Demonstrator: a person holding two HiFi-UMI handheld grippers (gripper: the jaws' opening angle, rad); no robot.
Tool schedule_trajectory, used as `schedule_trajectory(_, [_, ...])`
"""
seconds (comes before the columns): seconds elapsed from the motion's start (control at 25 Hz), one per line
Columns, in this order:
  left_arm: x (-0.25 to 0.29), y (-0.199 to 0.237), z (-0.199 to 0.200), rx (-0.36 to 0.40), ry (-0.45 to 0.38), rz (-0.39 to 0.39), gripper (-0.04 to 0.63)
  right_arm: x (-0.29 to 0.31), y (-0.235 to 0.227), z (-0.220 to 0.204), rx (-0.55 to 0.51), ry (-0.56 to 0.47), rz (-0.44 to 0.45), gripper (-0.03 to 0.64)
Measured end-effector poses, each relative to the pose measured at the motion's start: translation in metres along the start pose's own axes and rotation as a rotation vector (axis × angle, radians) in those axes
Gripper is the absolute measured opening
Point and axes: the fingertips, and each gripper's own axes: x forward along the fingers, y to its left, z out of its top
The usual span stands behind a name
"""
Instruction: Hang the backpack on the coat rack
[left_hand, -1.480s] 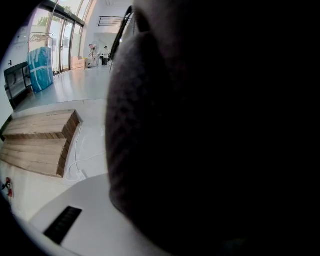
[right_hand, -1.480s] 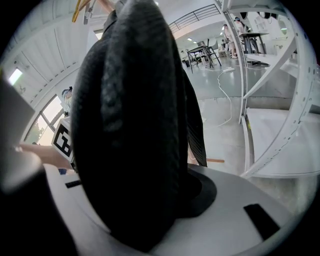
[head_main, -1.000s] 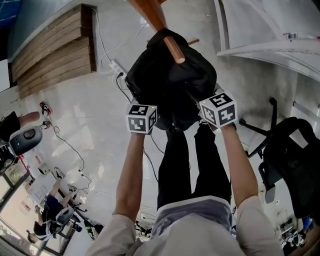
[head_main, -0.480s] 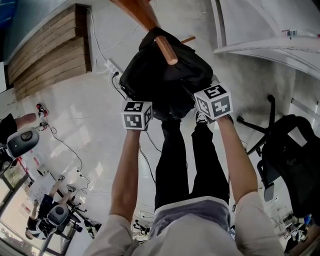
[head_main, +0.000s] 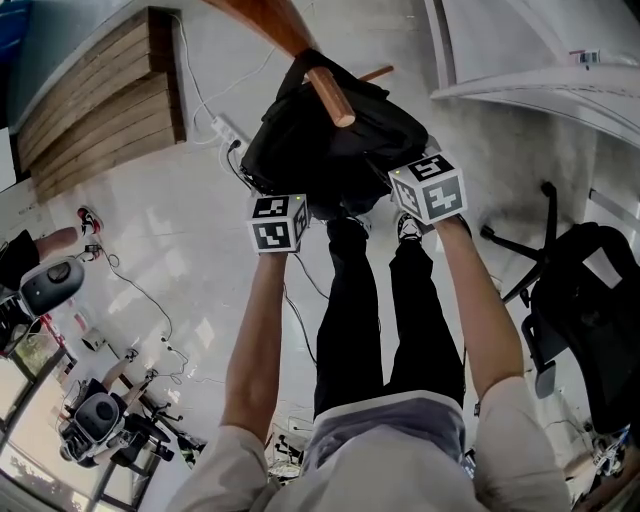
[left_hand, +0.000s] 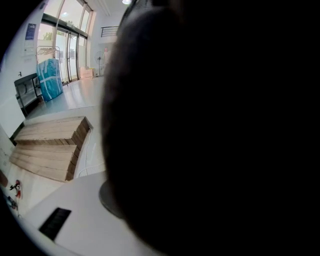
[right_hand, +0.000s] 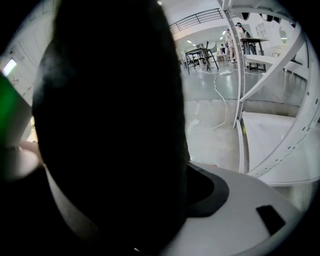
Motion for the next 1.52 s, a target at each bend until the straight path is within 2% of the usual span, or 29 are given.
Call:
schedule_trajectory(0.2, [0.003,0.003,0.003,-0.031,-0.033,0.003,0.255,0.004,-0.006,0.004,0.001,-0.012,-0.007,0.285])
schedule_trajectory(0.4, [0.008,0.012,0.007,-0.069,-0.022,0.031,0.281,0.006,-0.011,0.006,-0.016,-0.026,-0.03,0.3])
schedule_trajectory(0.8, [0.009,0.019,0.023,-0.119,-0.067,0.054,0.281,0.01,-0.028,0.015,-0.006,-0.042,-0.085,0.351])
schedule_trajectory(1.0, [0.0,0.025,0.015,-0.178,-0.059,0.084,0.27,0.013,-0.029,0.011,-0.023,-0.038,-0.087,0.354])
schedule_trajectory(1.52, [-0.022,0.015,0.001,-0.21,-0.031,0.093,0.259,-0.009,-0.026,0.007,-0.036,-0.031,-0.12,0.356])
